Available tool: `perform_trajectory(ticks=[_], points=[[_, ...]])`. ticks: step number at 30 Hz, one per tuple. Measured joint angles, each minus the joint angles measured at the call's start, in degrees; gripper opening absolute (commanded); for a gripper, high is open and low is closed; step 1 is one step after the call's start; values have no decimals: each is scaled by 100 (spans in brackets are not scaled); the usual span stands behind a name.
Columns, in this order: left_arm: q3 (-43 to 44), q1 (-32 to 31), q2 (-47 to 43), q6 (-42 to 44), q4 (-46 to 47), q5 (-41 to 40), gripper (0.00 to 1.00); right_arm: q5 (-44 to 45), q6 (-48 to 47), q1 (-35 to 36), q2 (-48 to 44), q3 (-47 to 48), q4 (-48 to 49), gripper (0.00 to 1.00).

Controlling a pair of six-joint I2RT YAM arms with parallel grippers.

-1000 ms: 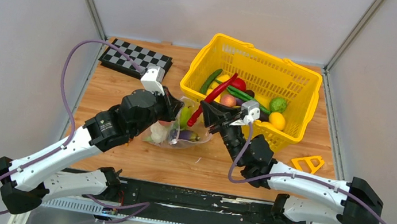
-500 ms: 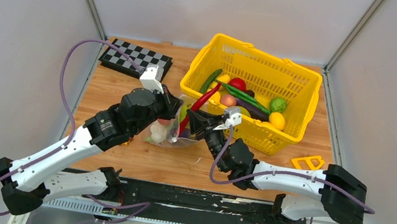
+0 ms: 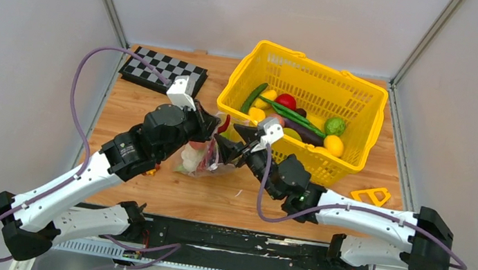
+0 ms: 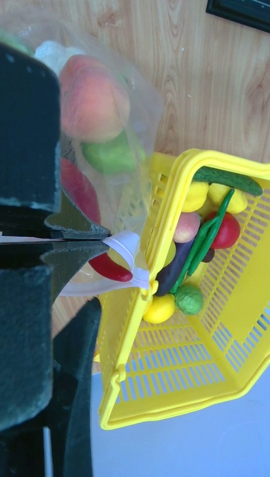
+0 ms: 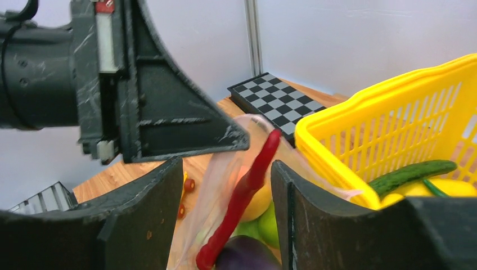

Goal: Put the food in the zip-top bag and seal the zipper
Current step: Place the fake vegetable in the zipper food storage bag.

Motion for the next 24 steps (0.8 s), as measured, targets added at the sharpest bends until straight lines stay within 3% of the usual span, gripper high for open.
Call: perform_trajectory(ticks=[5,13,19,24], points=[[0,-2,2,2,-4,70,0,-881,66,-754,-476,315,-1025,56],[0,-2,0,4,-7,120,0,-2559,520,-2000,-815,1237,-2861,46],[0,-2,0,2,-4,155,0,-3781,728,-2090,-505,1897,-4002,42],[0,-2,0,2,-7,164,0,-4411,831,-2092,-149,2026,-4765,49]])
